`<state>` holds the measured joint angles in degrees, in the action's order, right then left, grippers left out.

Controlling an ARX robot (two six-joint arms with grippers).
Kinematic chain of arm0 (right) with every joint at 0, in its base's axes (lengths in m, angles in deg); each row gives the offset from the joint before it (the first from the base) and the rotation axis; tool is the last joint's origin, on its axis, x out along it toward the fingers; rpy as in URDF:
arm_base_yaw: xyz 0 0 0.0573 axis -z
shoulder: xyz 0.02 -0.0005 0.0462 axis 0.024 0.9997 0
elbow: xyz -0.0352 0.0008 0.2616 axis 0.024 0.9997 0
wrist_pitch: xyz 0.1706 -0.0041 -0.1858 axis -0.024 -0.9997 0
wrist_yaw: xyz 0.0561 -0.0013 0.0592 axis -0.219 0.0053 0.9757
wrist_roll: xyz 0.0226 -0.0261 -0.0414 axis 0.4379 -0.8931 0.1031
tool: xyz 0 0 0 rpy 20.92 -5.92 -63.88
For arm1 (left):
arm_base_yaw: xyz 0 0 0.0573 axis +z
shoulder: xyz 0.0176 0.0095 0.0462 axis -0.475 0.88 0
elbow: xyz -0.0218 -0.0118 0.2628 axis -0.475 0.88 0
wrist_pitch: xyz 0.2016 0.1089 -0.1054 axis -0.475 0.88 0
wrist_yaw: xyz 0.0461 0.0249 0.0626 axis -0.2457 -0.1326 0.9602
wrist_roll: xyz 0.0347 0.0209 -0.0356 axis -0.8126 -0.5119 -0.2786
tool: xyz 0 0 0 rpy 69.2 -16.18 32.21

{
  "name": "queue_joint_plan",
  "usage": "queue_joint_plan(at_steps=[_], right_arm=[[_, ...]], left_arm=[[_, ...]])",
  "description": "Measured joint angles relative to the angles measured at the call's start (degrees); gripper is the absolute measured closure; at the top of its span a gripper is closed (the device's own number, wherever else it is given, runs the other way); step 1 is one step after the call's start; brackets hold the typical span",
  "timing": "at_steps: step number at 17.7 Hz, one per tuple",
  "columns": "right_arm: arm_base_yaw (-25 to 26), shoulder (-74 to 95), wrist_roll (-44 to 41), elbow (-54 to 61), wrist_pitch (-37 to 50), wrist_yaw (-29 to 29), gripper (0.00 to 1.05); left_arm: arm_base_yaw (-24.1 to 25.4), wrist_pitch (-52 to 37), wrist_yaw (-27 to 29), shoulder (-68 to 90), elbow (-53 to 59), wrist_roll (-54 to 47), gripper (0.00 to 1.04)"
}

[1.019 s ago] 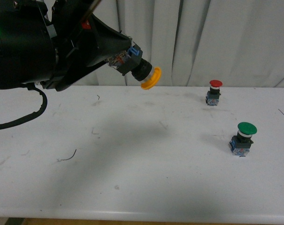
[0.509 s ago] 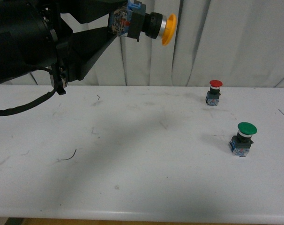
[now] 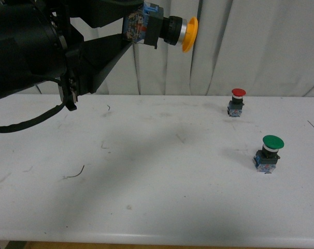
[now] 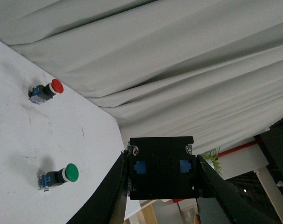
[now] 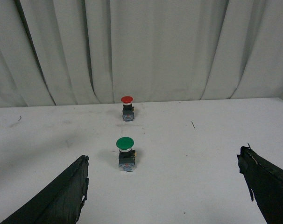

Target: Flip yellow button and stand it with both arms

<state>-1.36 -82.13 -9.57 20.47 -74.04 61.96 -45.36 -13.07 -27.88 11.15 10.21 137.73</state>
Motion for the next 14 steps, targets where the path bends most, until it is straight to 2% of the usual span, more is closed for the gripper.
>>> queue_joint_plan(at_steps=[2, 3, 5, 6, 8, 10, 11, 12, 14], right_arm=[[0.0, 0.0, 0.0, 0.0, 0.02, 0.0, 0.06], [1.92, 1.07, 0.9, 0.07, 3.8, 4.55, 0.06], [8.52, 10.03, 2.51, 0.04, 17.07, 13.27, 0.06], [9.31, 20.79, 3.78, -0.02, 28.26, 15.37, 0.06], [8.09, 36.39, 5.35, -1.62, 42.69, 15.58, 0.06], [5.79, 56.48, 8.31, -10.6, 59.3, 14.97, 0.06], [4.26, 64.54, 10.54, -16.37, 63.82, 15.02, 0.06], [2.34, 73.33, 14.1, -23.34, 64.48, 15.28, 0.06], [-1.53, 82.4, 22.32, -32.11, 64.94, 19.54, 0.06]], left_arm=[[-0.02, 0.39, -0.04, -0.02, 0.09, -0.09, 0.71], [-0.02, 0.63, -0.04, -0.04, 0.09, -0.24, 0.71], [-0.04, 1.49, 0.04, -0.13, 0.09, -0.46, 0.71], [-0.13, 1.6, 0.09, -0.15, 0.07, -0.52, 0.71], [-0.17, 2.21, 0.35, -0.17, 0.04, -0.92, 0.71], [-0.46, 2.56, 0.33, -0.2, -0.33, -1.46, 0.71], [-0.61, 2.69, 0.2, -0.2, -0.7, -1.51, 0.71], [-0.48, 3.04, 0.11, -0.2, -1.09, -1.53, 0.71], [-0.48, 2.69, 0.11, -0.2, -1.79, -1.53, 0.71]])
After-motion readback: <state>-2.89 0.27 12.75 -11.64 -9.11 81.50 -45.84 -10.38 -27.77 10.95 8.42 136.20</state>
